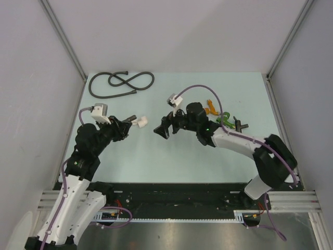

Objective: Install the water faucets

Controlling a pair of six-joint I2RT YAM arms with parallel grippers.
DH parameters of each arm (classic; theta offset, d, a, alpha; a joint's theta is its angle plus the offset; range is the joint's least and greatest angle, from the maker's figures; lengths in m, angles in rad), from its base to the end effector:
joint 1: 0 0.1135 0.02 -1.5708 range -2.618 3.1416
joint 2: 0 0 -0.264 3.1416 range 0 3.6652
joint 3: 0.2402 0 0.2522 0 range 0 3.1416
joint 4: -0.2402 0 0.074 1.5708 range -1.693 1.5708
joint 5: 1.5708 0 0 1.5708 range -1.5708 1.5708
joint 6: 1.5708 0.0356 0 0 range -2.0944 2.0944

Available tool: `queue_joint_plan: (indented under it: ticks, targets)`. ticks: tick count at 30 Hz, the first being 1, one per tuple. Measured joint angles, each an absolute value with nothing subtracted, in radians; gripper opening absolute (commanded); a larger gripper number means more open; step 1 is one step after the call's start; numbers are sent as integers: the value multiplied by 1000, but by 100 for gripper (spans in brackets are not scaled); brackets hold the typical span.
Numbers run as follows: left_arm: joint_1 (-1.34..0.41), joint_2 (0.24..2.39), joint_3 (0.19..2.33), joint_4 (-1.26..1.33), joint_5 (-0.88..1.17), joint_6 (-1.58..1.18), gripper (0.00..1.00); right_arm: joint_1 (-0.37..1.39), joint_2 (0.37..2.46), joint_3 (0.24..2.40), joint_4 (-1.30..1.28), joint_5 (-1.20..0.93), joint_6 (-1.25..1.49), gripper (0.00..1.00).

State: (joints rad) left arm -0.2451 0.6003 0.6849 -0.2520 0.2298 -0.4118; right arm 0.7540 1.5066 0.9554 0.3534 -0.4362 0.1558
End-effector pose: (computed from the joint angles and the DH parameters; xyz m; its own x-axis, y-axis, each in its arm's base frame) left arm 0.1419 -0.0439 0.3250 -0.3299 -0.3192 -0.8884 0.3515 0.8319 -0.4294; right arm 0.2429 0.2488 0.2789 -0.2847 -0.0744 -0.9557 -0.8890 0.3934 0.2342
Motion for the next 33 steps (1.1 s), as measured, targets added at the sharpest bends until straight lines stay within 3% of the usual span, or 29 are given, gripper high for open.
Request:
queue_joint_plan:
  ticks: [9, 24, 31, 33]
  targets:
    - [-244, 529, 672, -347, -38, -281, 0, 855, 1914, 1178, 340, -168, 94, 100]
    - [-250, 519, 667, -358, -108, -250, 0, 906, 2312, 1605, 253, 78, 109, 99]
    - [-264, 519, 666, -362, -114, -238, 0, 927, 2400, 1723, 187, 165, 110, 85]
    - [-266, 518, 666, -362, -114, -235, 0, 928, 2404, 1729, 181, 178, 111, 75]
